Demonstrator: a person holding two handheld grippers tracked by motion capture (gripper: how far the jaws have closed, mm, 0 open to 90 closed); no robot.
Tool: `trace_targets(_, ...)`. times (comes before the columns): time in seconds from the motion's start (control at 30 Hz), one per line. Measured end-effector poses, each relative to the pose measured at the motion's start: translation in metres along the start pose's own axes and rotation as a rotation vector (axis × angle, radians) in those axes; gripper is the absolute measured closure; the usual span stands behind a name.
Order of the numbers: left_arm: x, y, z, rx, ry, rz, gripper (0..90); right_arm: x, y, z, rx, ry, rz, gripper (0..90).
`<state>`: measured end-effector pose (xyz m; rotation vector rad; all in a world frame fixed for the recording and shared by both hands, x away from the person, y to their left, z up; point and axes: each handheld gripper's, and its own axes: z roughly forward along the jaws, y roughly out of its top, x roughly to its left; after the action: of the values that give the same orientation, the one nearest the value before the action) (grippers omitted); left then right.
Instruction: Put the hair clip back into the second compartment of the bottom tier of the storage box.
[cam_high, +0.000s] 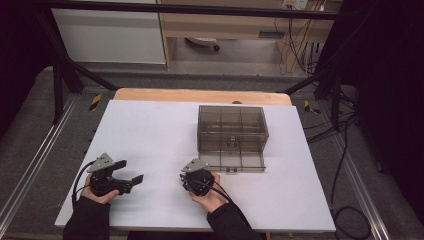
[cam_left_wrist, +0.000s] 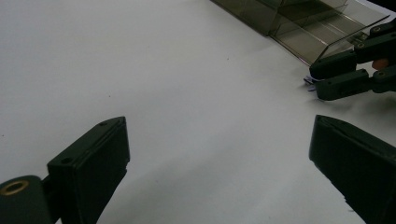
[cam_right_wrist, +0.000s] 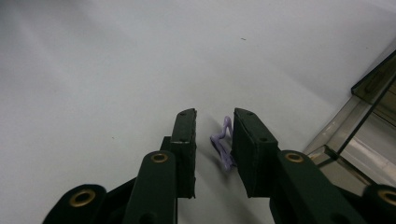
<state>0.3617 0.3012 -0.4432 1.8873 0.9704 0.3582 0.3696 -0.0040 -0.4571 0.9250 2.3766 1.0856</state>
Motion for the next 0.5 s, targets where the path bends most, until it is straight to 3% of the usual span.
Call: trace_targets(0.5, -0.0001, 0.0001, -0.0001, 0.0, 0.0, 0.001, 4.5, -0.0019, 0.0001, -0.0003, 0.005, -0.017, -0.007, 82.1)
